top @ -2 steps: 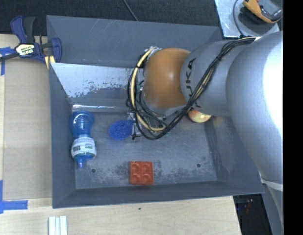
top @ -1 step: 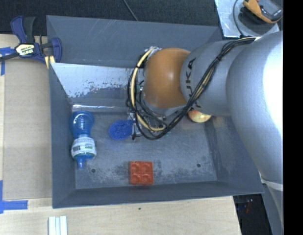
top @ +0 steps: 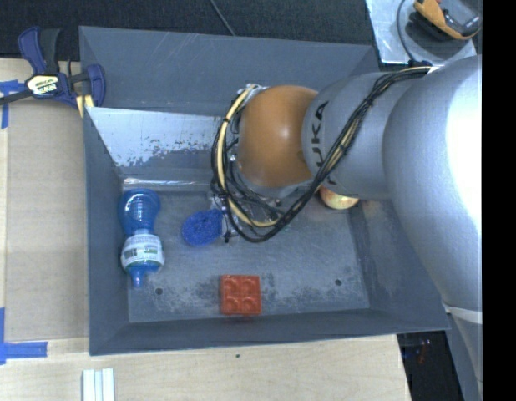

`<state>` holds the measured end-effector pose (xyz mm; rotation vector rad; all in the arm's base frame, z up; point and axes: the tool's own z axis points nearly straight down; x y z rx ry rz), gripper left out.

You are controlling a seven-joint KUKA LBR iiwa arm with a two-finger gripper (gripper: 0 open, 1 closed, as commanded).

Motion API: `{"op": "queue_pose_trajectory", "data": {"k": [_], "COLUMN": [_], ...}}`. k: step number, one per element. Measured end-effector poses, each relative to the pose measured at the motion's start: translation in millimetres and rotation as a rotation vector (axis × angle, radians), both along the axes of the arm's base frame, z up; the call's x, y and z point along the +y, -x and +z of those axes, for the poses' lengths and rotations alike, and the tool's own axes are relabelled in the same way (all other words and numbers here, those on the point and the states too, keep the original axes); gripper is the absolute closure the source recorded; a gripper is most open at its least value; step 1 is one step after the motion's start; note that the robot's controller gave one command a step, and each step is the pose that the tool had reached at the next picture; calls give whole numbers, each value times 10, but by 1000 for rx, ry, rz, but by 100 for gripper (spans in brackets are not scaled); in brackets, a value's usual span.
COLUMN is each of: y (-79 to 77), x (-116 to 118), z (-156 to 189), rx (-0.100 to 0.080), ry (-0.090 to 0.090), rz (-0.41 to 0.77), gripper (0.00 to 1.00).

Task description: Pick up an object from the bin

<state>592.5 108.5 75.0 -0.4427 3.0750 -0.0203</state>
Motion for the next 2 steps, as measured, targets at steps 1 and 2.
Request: {"op": "queue_pose_trajectory", "data": {"k": [1,2], "y": [-128,-116], "x": [13,-24], "z": [-32,536], "rx": [-4,1], "ry": [2,3], "rz": [95,98], "gripper": [100,100]}}
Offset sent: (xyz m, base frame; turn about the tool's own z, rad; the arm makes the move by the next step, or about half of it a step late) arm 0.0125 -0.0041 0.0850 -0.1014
